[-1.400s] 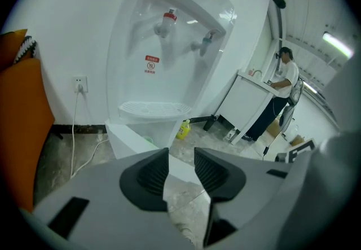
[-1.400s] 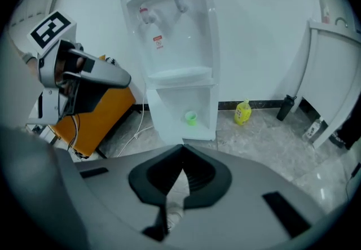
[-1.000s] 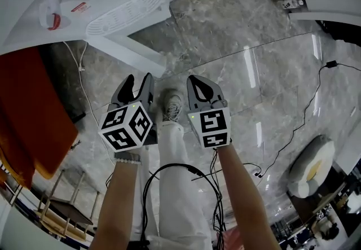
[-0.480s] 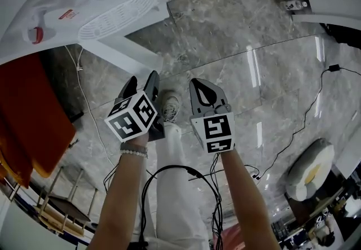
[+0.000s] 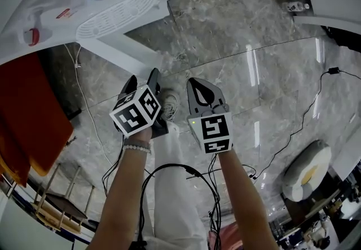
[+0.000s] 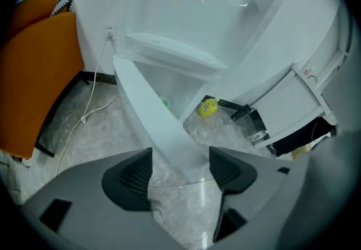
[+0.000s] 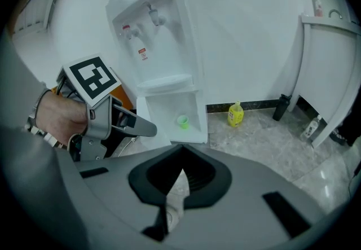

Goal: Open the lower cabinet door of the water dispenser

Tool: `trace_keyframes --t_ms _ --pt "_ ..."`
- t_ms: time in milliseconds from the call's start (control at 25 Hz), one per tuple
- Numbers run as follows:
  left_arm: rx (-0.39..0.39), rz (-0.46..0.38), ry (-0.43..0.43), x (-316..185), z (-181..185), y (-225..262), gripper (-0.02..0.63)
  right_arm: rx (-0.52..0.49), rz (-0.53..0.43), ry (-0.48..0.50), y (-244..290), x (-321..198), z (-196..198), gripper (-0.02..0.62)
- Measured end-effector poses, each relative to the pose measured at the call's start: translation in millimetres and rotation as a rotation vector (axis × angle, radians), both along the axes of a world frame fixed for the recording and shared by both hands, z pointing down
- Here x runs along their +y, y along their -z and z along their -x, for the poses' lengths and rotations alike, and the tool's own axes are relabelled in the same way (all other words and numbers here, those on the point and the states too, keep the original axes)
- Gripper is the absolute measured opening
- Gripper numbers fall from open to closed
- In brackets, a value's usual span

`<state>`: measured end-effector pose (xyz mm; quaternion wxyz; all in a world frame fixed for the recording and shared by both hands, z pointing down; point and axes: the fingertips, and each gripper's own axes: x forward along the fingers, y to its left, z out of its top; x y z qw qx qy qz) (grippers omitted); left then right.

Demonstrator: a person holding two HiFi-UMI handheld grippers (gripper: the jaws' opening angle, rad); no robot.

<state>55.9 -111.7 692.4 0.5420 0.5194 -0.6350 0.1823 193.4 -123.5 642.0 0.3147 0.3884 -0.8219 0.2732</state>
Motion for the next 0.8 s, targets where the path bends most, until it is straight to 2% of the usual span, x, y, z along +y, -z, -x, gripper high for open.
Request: trace_keyframes --t_ms 480,800 --pt "0.029 -0.009 -0.048 4.3 0.0 -3.7 0.313 -0.003 -0.002 0.011 1.1 1.7 12.8 0.003" --pt "0.060 0.007 -0.137 21.2 6.3 -6.7 0.314 -0.001 -0.006 0.020 2.6 8.2 29.3 0.003"
